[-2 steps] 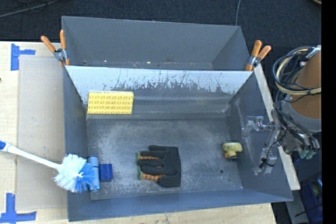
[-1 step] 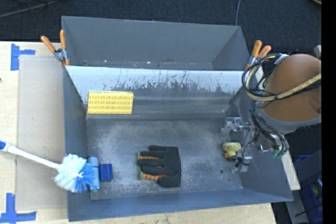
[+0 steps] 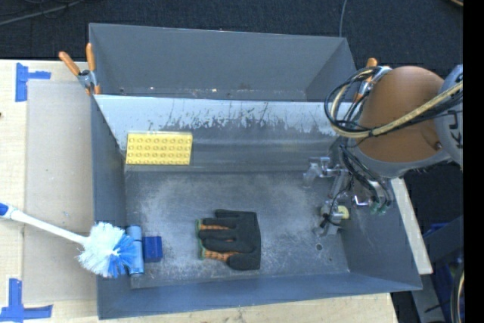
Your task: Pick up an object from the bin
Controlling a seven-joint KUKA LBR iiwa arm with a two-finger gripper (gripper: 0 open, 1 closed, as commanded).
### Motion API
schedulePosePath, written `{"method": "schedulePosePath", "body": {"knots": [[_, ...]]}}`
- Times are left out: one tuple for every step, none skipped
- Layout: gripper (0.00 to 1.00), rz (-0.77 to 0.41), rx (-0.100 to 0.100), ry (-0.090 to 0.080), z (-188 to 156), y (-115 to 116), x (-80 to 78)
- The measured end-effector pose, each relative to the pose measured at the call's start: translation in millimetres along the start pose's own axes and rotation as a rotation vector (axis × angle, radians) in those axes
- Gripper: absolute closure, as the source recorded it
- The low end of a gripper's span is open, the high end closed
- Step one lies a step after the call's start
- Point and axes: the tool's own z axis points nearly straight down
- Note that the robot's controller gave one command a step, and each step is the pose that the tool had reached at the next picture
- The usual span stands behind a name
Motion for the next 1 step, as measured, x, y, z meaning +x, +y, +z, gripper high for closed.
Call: {"method": "schedulePosePath", "body": {"knots": [[0.00, -0.175, -0.004, 0.006, 33.8, -55.3, 0.1]]}}
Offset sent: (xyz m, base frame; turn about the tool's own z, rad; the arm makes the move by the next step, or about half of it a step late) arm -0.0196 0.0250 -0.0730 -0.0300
